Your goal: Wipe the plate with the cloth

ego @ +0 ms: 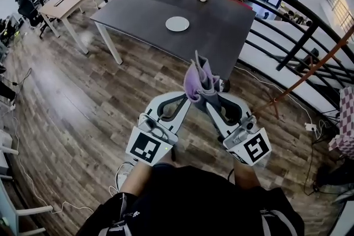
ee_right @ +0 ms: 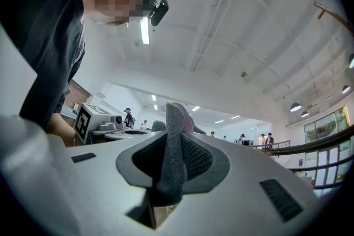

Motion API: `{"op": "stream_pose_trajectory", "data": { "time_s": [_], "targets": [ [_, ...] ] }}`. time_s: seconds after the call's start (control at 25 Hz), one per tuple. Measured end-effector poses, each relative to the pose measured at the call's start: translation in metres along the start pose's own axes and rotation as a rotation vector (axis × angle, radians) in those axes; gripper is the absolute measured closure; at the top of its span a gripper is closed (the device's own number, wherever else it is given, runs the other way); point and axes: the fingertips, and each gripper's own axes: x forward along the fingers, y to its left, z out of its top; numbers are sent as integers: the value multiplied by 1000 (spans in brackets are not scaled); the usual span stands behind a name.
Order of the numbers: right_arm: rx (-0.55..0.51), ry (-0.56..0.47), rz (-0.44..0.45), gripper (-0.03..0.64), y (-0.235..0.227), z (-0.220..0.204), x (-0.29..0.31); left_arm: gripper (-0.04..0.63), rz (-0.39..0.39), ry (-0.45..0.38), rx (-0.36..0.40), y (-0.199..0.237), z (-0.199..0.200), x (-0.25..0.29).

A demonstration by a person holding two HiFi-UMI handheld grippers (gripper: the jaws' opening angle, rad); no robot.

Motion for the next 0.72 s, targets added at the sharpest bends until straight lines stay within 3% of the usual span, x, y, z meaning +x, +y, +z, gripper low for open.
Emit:
{"op": "stream_pose_trajectory", "data": {
  "time_s": [0.4, 0.72],
  "targets": [
    [-30, -3, -2, 541, -44, -26, 96, 595, -27, -5, -50, 104, -27, 32],
    [-4, -21, 5, 541, -62, -53, 168, 595, -20, 13, -41, 176, -50, 31]
  ]
}}
